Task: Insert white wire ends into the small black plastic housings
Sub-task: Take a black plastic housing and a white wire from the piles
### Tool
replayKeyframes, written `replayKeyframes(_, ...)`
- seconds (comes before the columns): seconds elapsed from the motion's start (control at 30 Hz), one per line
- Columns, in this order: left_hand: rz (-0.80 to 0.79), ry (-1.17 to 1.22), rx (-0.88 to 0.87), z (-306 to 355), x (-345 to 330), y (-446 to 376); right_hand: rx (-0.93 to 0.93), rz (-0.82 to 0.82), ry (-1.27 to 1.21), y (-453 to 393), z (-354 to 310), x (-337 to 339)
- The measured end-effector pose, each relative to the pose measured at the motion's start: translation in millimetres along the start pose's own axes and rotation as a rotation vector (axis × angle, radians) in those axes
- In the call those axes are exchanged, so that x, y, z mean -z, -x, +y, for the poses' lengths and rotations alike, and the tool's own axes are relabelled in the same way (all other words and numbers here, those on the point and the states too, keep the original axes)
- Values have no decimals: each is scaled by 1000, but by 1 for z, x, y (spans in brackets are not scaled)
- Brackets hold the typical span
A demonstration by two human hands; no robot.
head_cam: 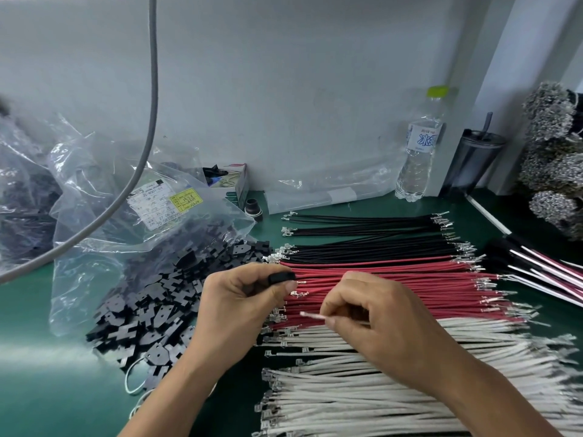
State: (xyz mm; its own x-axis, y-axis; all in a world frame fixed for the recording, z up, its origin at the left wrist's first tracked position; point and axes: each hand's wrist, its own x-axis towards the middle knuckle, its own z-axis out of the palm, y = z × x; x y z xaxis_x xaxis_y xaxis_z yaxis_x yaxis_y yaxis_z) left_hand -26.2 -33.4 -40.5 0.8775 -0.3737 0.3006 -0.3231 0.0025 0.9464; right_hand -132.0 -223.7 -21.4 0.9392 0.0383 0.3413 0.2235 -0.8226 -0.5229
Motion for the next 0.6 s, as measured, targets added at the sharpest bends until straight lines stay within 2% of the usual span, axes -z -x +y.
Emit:
replayKeyframes(0.13,-36,50,-1,2,1,0,52,292,132,-4,-2,2)
replayKeyframes(0.2,-49,89,1,2,1,0,55,364,181,-6,-3,0)
replayKeyframes(0.4,-107,145,2,6,-1,2,104,451,85,-5,-1,-8)
replayKeyframes(0.6,-106,143,-1,8,-1,3,113,459,28,-6,0,-9)
